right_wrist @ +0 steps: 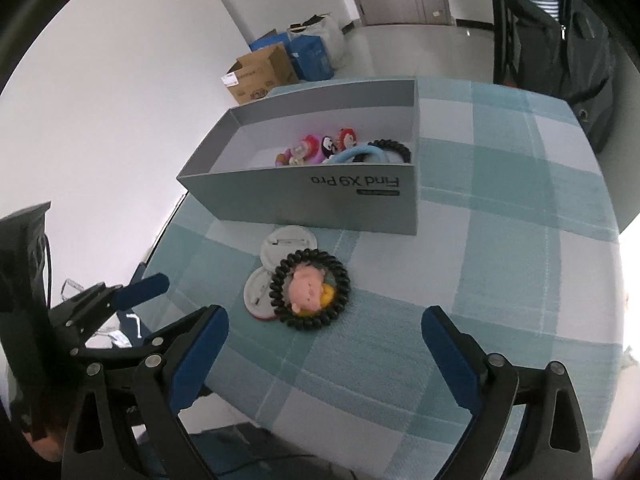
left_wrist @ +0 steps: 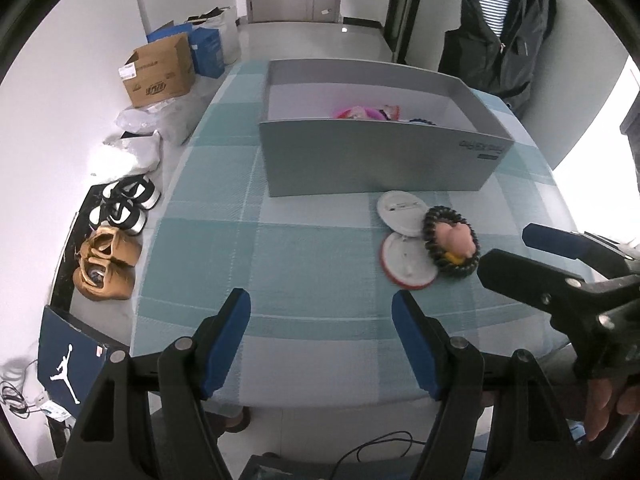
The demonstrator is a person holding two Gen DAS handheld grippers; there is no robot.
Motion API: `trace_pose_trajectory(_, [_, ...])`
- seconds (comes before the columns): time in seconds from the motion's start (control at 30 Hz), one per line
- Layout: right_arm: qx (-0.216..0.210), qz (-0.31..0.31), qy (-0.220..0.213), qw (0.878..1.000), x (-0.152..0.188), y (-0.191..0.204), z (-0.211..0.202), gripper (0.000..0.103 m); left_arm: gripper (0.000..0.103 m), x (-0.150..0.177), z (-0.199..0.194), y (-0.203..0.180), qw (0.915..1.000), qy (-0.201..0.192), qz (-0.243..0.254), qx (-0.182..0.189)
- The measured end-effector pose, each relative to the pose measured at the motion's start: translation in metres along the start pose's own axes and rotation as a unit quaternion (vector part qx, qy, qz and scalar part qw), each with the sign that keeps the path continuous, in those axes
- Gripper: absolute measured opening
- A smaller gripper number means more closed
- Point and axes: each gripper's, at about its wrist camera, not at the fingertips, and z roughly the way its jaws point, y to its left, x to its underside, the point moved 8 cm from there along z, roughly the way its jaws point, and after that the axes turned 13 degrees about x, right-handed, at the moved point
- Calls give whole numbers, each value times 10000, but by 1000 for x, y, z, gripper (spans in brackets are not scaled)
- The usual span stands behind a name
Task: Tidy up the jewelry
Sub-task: 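Withdraw both tools and lower the right tool onto the black beaded bracelet, then close the right tool on the black beaded bracelet and lift it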
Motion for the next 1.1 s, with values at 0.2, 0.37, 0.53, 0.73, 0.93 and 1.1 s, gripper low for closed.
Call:
trace_pose_trajectory(0.2, [154, -177, -37, 9997, -2, 12, 7, 96, 69, 1, 4, 4, 9999, 28, -130, 28])
trace_pose_trajectory(0.37, [265, -280, -92, 9992, -5, 22, 9, 95, 69, 1, 4, 3, 10000, 37, -15, 15])
trace_pose_trajectory(0.53, [340, -202, 124, 9991, -3, 21, 20, 80, 69, 4, 6, 5, 9998, 164, -68, 51])
trace_pose_trajectory(0.73, [535, -413, 75, 9977, -8, 27, 23, 66, 69, 6, 8, 8, 9996, 255, -87, 53])
trace_pose_trajectory(0.93, [721, -562, 106, 9958, -11, 30, 26, 49, 69, 2, 13, 9, 9998, 206, -16, -32])
trace_pose_trajectory(1.1, [423, -229, 184, 9987, -16, 18, 26, 46, 69, 1, 10, 10, 9997, 196, -115, 81])
